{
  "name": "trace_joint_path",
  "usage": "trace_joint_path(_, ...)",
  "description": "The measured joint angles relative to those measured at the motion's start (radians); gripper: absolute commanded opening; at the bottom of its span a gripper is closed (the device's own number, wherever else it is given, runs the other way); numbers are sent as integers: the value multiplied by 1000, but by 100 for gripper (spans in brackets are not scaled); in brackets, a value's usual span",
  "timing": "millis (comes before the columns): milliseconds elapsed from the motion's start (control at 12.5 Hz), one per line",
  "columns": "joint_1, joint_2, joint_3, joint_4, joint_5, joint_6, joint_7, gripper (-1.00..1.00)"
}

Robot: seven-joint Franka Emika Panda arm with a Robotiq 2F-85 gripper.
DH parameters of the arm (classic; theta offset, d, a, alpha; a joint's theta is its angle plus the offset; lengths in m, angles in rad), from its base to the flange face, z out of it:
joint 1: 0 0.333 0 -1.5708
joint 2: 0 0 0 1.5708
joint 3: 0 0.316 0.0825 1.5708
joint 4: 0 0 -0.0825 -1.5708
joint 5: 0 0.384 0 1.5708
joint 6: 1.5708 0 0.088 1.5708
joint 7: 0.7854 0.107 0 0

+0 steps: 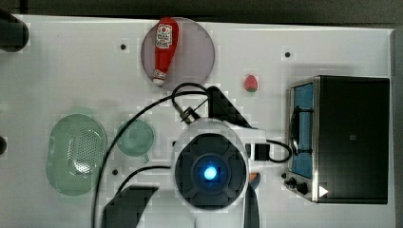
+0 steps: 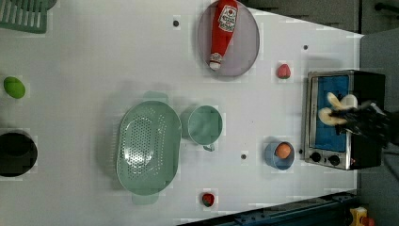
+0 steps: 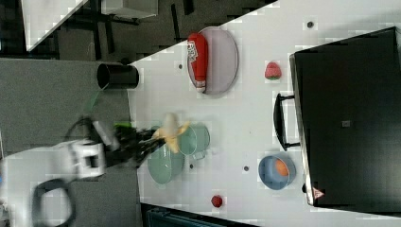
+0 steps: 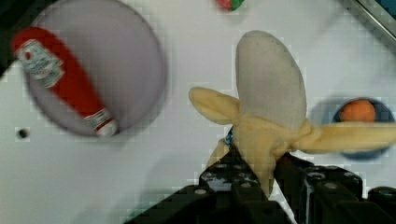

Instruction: Pick Banana and place it in mug.

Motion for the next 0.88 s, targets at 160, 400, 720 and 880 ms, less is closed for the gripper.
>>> trace_joint_path(160,7,0,61,82,8,-96,43,-53)
trace_joint_path(400,33,64,196,98,128,-124,176,-53)
trace_joint_path(720,79,191,344,74,139,-21,364,-53)
trace_joint_path(880,93,209,371,-8,130,104,433,-53)
